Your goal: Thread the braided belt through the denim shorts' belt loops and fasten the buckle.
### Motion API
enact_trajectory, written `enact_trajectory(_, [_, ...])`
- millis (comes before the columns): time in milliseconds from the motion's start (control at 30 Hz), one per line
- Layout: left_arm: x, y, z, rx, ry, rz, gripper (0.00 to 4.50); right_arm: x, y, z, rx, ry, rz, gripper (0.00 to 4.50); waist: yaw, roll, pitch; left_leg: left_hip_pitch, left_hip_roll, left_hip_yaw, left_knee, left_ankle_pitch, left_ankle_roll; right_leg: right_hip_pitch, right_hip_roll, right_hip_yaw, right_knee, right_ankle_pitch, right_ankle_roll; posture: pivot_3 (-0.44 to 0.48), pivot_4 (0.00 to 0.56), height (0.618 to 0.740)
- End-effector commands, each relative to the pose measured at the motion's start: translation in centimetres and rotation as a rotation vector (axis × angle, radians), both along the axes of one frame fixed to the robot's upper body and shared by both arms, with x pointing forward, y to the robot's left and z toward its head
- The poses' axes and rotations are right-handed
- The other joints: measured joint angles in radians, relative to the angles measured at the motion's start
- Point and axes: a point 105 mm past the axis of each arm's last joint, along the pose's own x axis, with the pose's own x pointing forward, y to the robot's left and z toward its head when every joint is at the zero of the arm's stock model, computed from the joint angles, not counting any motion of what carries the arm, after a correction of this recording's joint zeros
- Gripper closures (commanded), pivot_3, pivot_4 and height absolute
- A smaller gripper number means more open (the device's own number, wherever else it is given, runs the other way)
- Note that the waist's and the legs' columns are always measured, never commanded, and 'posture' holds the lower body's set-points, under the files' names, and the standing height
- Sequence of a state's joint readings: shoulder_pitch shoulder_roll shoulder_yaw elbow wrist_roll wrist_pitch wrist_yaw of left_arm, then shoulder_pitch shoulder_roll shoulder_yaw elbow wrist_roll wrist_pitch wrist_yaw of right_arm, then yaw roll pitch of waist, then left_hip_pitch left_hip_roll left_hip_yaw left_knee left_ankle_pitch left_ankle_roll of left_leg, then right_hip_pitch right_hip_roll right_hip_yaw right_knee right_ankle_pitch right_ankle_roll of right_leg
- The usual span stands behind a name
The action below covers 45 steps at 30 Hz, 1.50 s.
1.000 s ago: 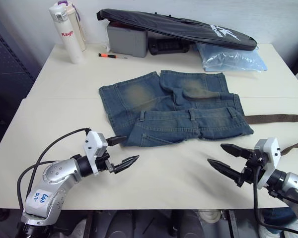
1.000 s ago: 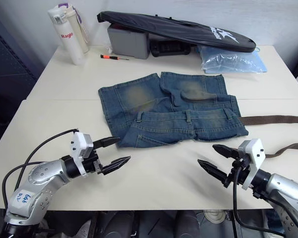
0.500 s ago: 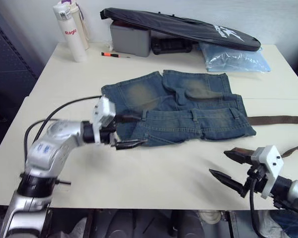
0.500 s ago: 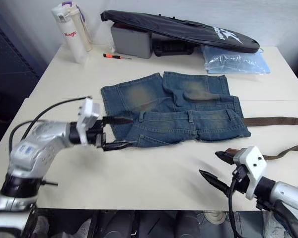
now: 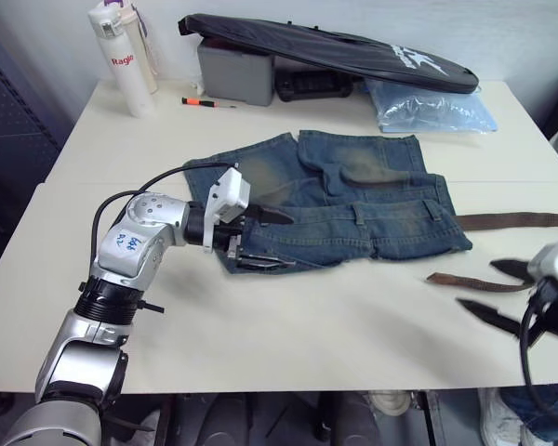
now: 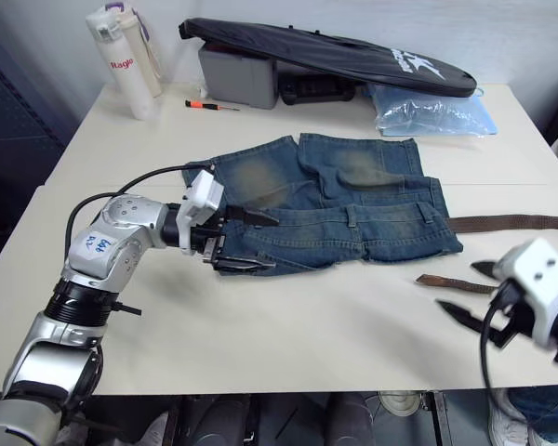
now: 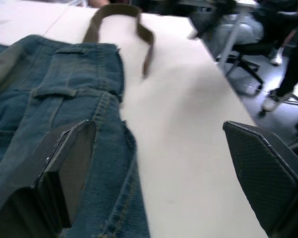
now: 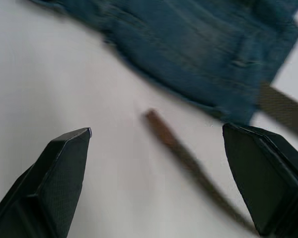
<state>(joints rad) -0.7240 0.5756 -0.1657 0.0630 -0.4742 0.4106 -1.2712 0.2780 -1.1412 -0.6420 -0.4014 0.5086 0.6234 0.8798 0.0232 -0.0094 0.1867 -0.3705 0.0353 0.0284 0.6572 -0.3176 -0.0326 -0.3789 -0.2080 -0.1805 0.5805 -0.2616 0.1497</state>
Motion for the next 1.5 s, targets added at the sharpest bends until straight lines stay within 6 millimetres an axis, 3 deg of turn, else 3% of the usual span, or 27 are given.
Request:
enact_trajectory(33, [0.0,1.3,0.9,-0.033,-0.029,-0.036,0.00,1.6,-1.9,-1.5,-0.090,0.066,0.024,0.02,0.000,0.000,0.000,-0.001,0.000,0.000,0.000,0.000,0.000,0.000,0.000,0.000,0.000,0.000,0.000,0.000,0.150,0.740])
enact_trajectory(167, [1.4,3.2,0.8,-0.057,-0.004,0.018,0.00,2.5,-2.7,-2.4,-0.110,0.131,0.077,0.02,0.000,0.000,0.001,-0.001,0.000,0.001,0.000,0.000,0.000,-0.001,0.000,0.000,-0.001,0.000,0.001,0.000,0.150,0.740])
enact_trajectory(267, [3.2,3.5,1.4,-0.059,0.002,0.093,0.00,2.7,-3.3,-2.5,-0.107,0.172,0.091,0.02,0.002,0.000,0.001,-0.002,0.000,0.002,0.000,0.000,0.000,-0.001,0.000,0.000,-0.003,0.001,0.002,0.000,0.150,0.740])
enact_trajectory(467, [4.1,0.3,4.3,-0.134,0.019,0.093,0.00,3.1,-4.3,-3.8,-0.137,0.215,0.089,0.02,0.001,0.000,0.001,-0.004,0.000,0.002,0.005,-0.001,0.002,0.001,0.000,0.000,-0.005,0.004,0.004,0.000,0.150,0.740])
enact_trajectory(633, [3.7,-1.7,2.6,-0.034,-0.033,0.106,0.00,3.2,-4.7,-5.3,-0.167,0.243,0.096,0.02,-0.004,0.000,0.001,-0.004,0.000,0.003,0.005,-0.001,0.002,0.000,0.000,0.001,-0.004,0.004,0.004,0.000,0.150,0.740])
enact_trajectory(733, [3.8,-2.4,2.0,-0.021,-0.039,0.137,0.00,3.8,-5.0,-5.7,-0.172,0.221,0.079,0.79,-0.006,0.000,0.001,-0.003,0.000,0.004,0.005,-0.001,0.002,0.000,0.000,0.002,-0.004,0.005,0.004,0.000,0.150,0.740])
enact_trajectory(867, [4.2,-2.8,1.6,-0.042,-0.027,0.195,0.00,3.9,-4.4,-5.8,-0.147,0.224,0.105,2.67,-0.002,0.000,0.001,-0.003,0.000,0.004,0.007,-0.001,0.002,0.000,0.000,0.003,-0.004,0.005,0.004,0.000,0.150,0.740])
enact_trajectory(1000, [4.3,-3.0,1.5,-0.058,-0.017,0.216,0.00,3.7,-4.1,-4.0,-0.136,0.194,0.123,4.48,0.001,0.000,0.001,-0.003,0.000,0.004,0.007,-0.001,0.002,0.000,0.000,0.003,-0.004,0.006,0.004,0.000,0.150,0.740])
enact_trajectory(1167, [4.5,-3.8,1.4,-0.071,-0.017,0.231,0.00,3.5,-2.2,0.2,-0.033,0.106,0.170,4.48,0.002,0.000,0.001,-0.003,0.000,0.004,0.007,-0.001,0.002,0.000,0.000,0.003,-0.004,0.006,0.004,0.000,0.150,0.740])
enact_trajectory(1267, [4.4,-4.6,1.6,-0.094,-0.008,0.226,0.00,3.0,-0.8,1.7,0.024,0.077,0.204,4.48,0.002,0.000,0.001,-0.003,0.000,0.004,0.007,-0.001,0.002,0.000,0.000,0.003,-0.004,0.006,0.004,0.000,0.150,0.740])
enact_trajectory(1367, [3.9,-5.8,1.8,-0.136,0.017,0.202,0.00,2.4,1.9,2.6,0.128,0.057,0.260,4.48,0.003,0.000,0.001,-0.003,0.000,0.004,0.007,-0.001,0.002,0.000,0.000,0.003,-0.004,0.006,0.004,0.000,0.150,0.740])
enact_trajectory(1433, [2.8,-7.5,1.7,-0.170,0.049,0.147,0.00,1.6,5.3,2.8,0.250,0.056,0.344,4.48,0.003,0.000,0.001,-0.004,0.000,0.004,0.007,-0.001,0.002,0.000,0.000,0.003,-0.005,0.006,0.004,0.000,0.150,0.740])
enact_trajectory(1500, [2.0,-8.8,1.5,-0.194,0.078,0.105,0.00,1.1,7.4,2.7,0.321,0.059,0.386,4.48,0.005,0.000,0.001,-0.004,0.000,0.004,0.008,-0.001,0.002,0.000,0.000,0.003,-0.005,0.006,0.004,0.000,0.150,0.740])
